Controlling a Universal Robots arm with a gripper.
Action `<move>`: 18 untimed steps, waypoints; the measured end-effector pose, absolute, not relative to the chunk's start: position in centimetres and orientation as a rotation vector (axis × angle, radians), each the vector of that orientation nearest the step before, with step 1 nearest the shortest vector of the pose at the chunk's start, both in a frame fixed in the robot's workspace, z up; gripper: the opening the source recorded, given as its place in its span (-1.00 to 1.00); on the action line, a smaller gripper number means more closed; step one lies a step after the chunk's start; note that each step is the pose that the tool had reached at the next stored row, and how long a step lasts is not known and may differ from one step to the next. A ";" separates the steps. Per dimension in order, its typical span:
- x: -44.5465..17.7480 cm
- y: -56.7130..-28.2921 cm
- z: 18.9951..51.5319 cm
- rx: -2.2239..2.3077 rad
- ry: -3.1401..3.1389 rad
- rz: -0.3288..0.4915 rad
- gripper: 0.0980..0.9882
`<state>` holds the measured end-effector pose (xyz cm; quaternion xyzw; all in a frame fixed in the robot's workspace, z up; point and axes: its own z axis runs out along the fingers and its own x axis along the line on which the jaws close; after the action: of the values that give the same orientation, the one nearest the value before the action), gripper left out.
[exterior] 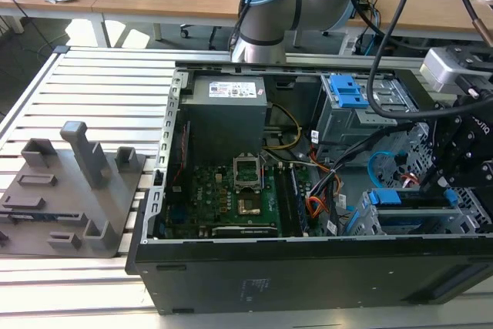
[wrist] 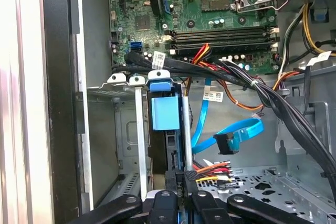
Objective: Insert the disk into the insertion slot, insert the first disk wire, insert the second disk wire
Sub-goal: 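Insert the first disk wire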
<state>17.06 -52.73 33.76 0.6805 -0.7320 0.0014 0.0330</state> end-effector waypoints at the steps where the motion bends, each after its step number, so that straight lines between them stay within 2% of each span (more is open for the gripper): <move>1: 17.1 -52.7 33.7 2.094 -2.253 0.004 -0.83; 18: 17.1 -53.1 34.1 2.119 -2.244 -0.013 -0.83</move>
<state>17.09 -53.08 34.14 0.6863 -0.7268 -0.0044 0.0274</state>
